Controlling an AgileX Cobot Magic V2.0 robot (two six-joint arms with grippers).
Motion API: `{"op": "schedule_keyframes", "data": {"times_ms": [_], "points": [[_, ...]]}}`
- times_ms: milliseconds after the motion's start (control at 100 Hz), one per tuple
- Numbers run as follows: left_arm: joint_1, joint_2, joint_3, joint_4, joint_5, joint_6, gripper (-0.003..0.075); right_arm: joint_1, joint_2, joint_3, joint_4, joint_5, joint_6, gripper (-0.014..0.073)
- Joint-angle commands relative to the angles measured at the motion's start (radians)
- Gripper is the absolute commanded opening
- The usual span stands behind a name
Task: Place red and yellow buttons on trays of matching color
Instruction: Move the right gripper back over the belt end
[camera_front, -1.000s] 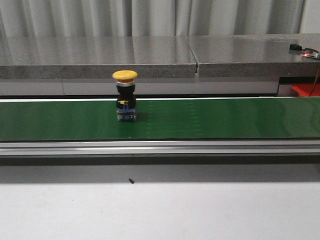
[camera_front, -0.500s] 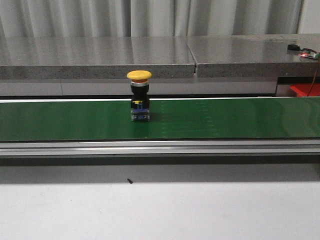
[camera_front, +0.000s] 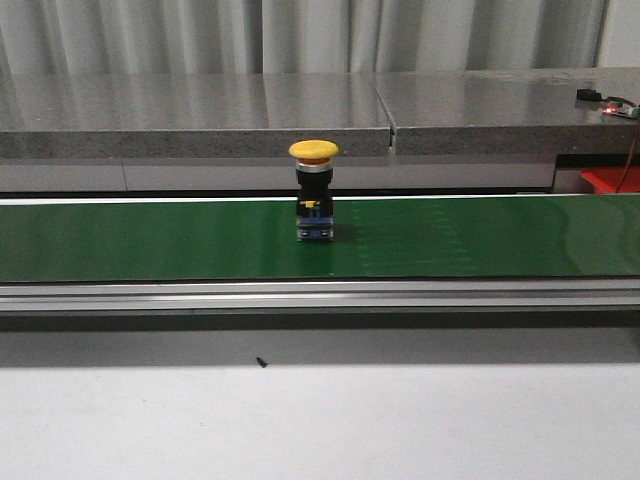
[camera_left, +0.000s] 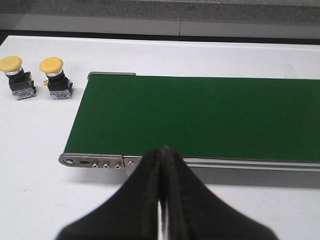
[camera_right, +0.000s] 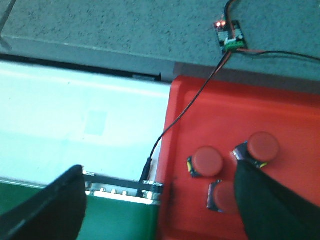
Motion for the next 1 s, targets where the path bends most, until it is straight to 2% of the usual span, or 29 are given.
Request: {"op": "schedule_keyframes", "data": {"times_ms": [0,180,340,520,670,990], "points": [[-0.008,0.006,-0.029,-0.013,-0.063,-0.001,-0.002,0.011,-0.116,0.074,0.017,-0.089,0.002,0.0597],[-0.008,0.006,-0.029,-0.013,-0.063,-0.001,-0.002,0.053,-0.245,0.316,0.054,-0.148,0.002,0.0597],[-0.008,0.006,-0.029,-0.013,-0.063,-0.001,-0.002,0.135,-0.296,0.435,0.052,-0.149,0.001,0.0597],[-0.008,0.006,-0.029,-0.013,-0.063,-0.001,-0.002,0.268,-0.297,0.473,0.045,-0.127,0.002,0.0597],[-0.008,0.006,-0.029,-0.013,-0.063,-0.001,-0.002,0.371,-0.294,0.473,0.042,-0.172,0.002,0.0597],[-0.008,0.006,-0.029,-0.013,-0.063,-0.001,-0.002,0.495,-0.222,0.473,0.037,-0.195,0.002,0.0597]]}}
